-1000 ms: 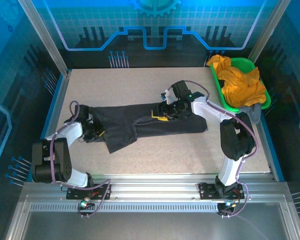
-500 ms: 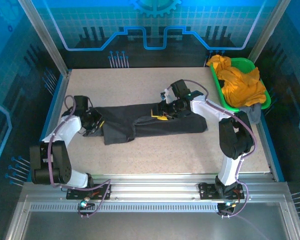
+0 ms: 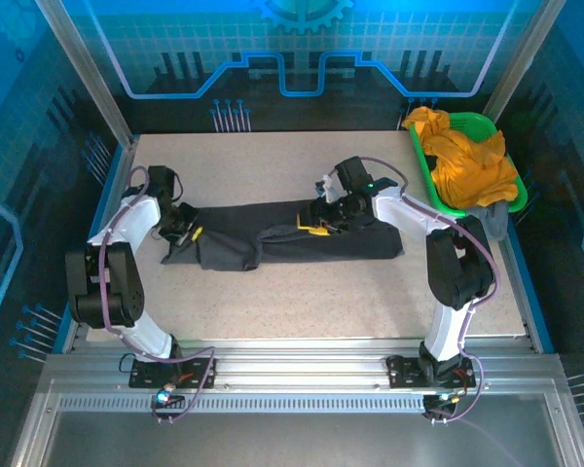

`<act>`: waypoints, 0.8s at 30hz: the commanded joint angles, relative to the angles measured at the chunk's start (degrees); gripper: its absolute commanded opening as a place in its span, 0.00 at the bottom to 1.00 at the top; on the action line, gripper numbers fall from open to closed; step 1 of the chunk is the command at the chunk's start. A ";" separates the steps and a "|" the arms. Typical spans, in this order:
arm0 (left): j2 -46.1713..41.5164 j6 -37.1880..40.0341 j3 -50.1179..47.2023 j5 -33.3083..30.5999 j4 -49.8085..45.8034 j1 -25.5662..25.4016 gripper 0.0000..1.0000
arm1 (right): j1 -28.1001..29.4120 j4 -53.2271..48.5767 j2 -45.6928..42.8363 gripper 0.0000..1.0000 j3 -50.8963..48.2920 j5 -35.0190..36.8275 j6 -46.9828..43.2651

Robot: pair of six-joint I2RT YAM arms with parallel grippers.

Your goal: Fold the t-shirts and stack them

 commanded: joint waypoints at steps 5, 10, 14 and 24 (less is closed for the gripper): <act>-1.21 4.65 -6.59 -1.75 -3.54 1.01 0.00 | -0.87 -0.02 -1.75 0.50 -0.88 -1.07 -0.55; 4.39 8.01 -6.15 -2.81 2.12 2.87 0.06 | -0.65 -0.04 -0.63 0.50 0.24 -1.71 -0.44; 5.32 8.50 -5.61 -0.96 3.93 2.94 0.23 | -0.52 -1.09 -0.66 0.50 1.01 -1.37 -0.97; -3.77 6.54 -11.87 2.68 7.17 2.28 0.34 | -0.61 -0.08 -1.96 0.50 -1.40 -1.39 -0.45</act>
